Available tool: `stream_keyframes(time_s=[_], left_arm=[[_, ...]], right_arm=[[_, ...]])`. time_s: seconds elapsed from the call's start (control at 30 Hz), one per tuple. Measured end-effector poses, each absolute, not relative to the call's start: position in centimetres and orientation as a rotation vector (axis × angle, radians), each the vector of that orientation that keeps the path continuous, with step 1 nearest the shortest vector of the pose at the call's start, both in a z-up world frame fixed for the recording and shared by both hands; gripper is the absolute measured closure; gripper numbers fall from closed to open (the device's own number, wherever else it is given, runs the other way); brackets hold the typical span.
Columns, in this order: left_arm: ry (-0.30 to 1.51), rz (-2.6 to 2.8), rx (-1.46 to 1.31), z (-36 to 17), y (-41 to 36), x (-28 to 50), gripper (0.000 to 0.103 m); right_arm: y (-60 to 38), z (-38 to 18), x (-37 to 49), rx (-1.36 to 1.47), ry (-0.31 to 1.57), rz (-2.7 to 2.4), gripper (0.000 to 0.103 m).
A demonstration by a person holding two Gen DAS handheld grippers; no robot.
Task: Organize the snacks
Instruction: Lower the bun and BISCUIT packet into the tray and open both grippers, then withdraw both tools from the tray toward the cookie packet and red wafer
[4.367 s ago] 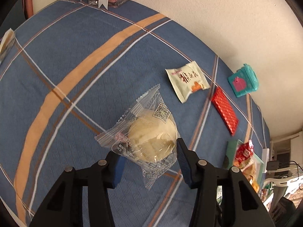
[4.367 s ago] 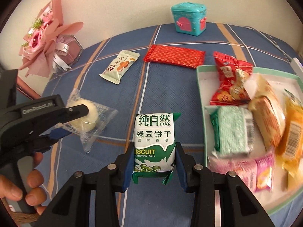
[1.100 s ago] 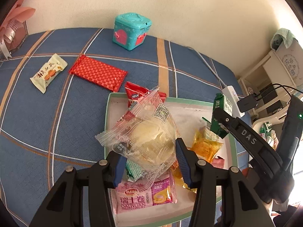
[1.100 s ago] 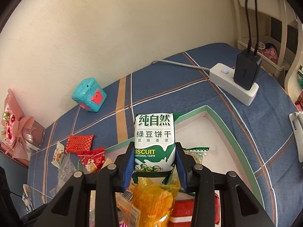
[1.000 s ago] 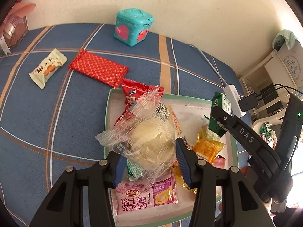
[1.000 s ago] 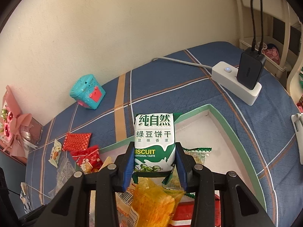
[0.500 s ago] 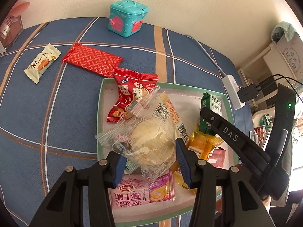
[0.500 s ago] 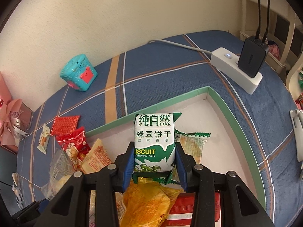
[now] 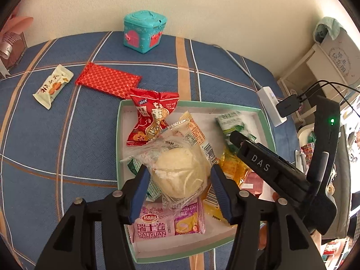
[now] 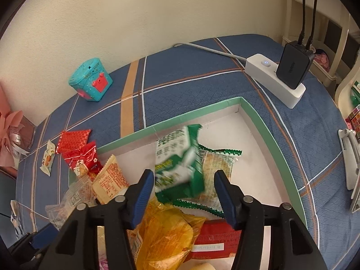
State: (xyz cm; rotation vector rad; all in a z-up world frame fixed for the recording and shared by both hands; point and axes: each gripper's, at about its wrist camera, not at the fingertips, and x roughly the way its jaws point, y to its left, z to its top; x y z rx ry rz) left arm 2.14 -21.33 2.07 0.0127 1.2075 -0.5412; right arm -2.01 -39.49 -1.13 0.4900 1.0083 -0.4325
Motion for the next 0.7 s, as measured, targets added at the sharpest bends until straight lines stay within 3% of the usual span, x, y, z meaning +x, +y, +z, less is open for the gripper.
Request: stream_keyframes(time_s=[0.27,0.33,0.4,0.57,0.63,0.7], left_arm=[[1.129,-0.450,0.021,3.6,-19.1,2.4,0.039],[1.105,-0.397,0.035,3.8,-18.2,2.7,0.038],[1.090,-0.361,0.043,3.8,-17.4,2.9,0.037],[1.040,-0.284,0.069,4.1,-15.4,3.2,0.031],[1.023,-0.257,0.068,4.3,-14.4,3.3,0.018],[1.009,-0.231,0.070,4.5,-13.6,3.4,0.016]], right_arm=[[-38.3,0.4,-3.0,0.449,0.986,-0.430,0.025],[-37.8,0.7,-3.2,0.440,0.984,-0.424,0.012],[-37.2,0.9,-3.5,0.430,0.980,-0.417,0.005],[-35.5,1.5,-4.2,0.414,0.971,-0.404,0.001],[-34.8,1.8,-4.4,0.414,0.967,-0.392,0.000],[-34.0,1.9,-4.7,0.409,0.965,-0.380,0.000]])
